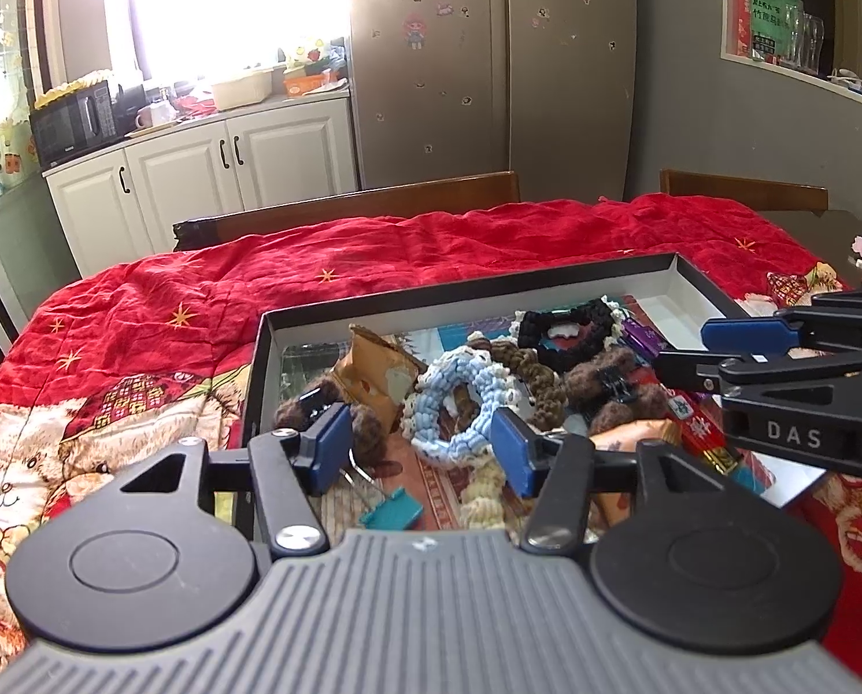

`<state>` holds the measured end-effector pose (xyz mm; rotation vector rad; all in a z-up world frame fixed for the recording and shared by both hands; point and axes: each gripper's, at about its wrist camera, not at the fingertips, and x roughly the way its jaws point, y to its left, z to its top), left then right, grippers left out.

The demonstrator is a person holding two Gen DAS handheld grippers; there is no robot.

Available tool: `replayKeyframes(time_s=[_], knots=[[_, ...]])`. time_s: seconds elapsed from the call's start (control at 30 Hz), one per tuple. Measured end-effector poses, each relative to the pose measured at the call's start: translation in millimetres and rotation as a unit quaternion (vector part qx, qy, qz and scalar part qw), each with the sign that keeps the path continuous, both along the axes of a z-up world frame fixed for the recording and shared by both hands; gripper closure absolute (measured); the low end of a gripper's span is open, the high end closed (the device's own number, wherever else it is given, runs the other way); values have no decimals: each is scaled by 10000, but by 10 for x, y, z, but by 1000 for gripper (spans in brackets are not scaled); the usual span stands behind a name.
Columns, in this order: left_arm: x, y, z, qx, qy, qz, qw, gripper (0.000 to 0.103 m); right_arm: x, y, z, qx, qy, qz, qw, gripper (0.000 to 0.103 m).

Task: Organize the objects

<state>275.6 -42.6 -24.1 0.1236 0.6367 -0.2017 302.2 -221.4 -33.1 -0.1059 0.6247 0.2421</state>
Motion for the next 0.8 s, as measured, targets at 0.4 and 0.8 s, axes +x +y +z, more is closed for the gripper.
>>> replayKeyframes(time_s=[0.4, 0.8], knots=[[-252, 62, 61, -70, 19, 38, 10000, 24, -341, 32, 145, -22, -108, 84, 9999, 55], [-609, 121, 170, -133, -16, 148, 9998, 15, -720, -62, 299, 97, -221, 74, 9997, 44]])
